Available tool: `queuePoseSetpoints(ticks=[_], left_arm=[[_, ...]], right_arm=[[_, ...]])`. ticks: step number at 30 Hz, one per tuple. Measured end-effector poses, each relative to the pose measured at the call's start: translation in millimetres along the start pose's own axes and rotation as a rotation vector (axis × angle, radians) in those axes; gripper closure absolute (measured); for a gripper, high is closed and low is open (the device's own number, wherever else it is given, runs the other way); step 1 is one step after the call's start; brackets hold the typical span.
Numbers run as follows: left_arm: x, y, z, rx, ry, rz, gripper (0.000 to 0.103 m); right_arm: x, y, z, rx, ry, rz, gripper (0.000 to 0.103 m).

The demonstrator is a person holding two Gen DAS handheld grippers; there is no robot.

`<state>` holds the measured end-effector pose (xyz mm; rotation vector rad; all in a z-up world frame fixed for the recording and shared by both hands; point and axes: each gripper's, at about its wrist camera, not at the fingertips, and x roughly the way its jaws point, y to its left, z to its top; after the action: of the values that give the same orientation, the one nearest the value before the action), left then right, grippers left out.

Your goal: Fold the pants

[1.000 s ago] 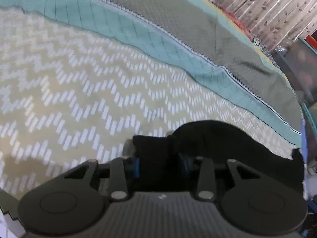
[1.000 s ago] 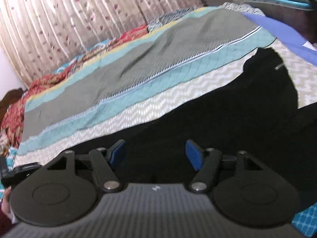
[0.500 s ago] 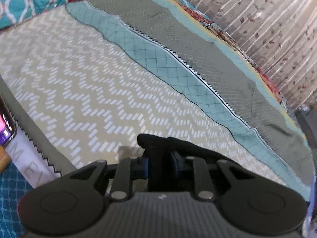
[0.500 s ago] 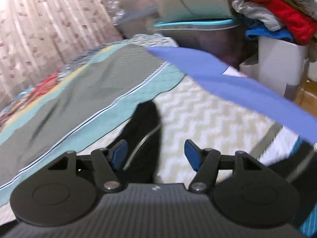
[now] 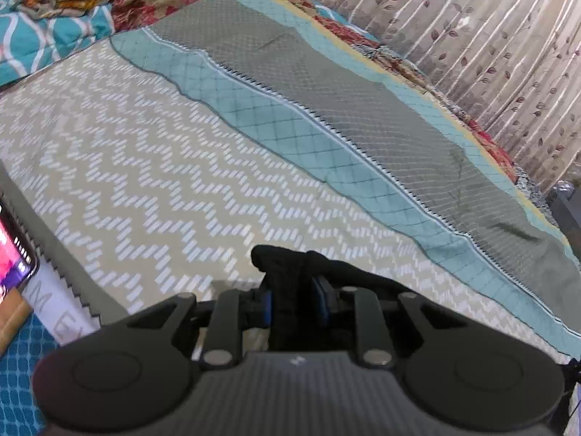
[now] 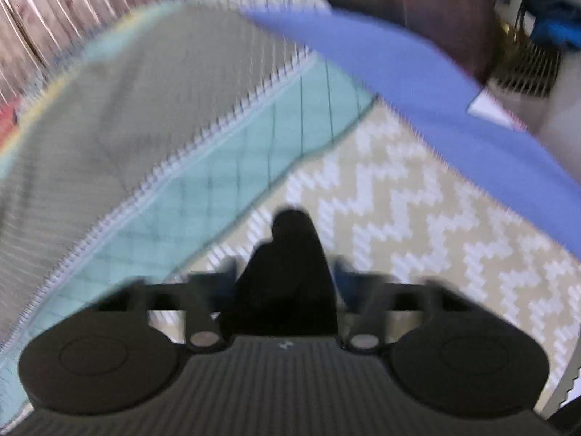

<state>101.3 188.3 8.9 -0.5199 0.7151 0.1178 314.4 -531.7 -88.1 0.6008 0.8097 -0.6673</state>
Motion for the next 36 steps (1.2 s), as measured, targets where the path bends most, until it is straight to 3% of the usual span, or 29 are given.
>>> queuePoseSetpoints(ticks=[2,6,9,12,16,20,22,24,25,26,29,31,33,36], left_arm=[[-5,-3,6,-0.008,-0.009,-0.032,0.083],[-28,-7,10,-0.038,-0.035,-0.125,0.084],[-53,-5,4,-0.056,-0.061,-0.195,0.084],[-81,0,-10,-0.046,-0.088,-0.251,0.084],[-115,11,-46,-0.002,-0.052,-0.318,0.083],[-132,27,-88,0.017,0.053,-0.305,0.082],[-135,36,-107,0.012,0.122,-0.285,0.076],[-141,41,-121,0.007,0.147,-0.258,0.071],[-145,45,-126,0.009,0.152,-0.251,0.065],[-148,48,-128,0.006,0.156,-0.249,0.062],[-160,56,-130,-0.004,0.160,-0.251,0.050],[-165,60,-129,-0.024,0.168,-0.252,0.044],[-166,65,-131,-0.053,0.174,-0.267,0.044],[-165,71,-131,-0.111,0.186,-0.304,0.042]], right_arm=[[-20,-15,4,0.096,-0.061,0.070,0.088],[-80,-71,10,0.320,-0.201,0.332,0.089],[-122,-123,1,0.419,-0.257,0.454,0.090],[-162,-182,-31,0.456,-0.300,0.522,0.091],[-193,-257,-97,0.468,-0.289,0.488,0.091],[-188,-329,-169,0.560,-0.185,0.325,0.091],[-188,-354,-197,0.657,-0.162,0.285,0.079],[-195,-366,-212,0.739,-0.193,0.283,0.079],[-201,-366,-214,0.763,-0.206,0.255,0.067],[-207,-365,-214,0.762,-0.223,0.229,0.063],[-229,-346,-207,0.674,-0.281,0.242,0.062],[-244,-320,-204,0.551,-0.296,0.320,0.062],[-254,-273,-206,0.347,-0.259,0.397,0.062],[-269,-177,-235,-0.071,-0.172,0.527,0.061]])
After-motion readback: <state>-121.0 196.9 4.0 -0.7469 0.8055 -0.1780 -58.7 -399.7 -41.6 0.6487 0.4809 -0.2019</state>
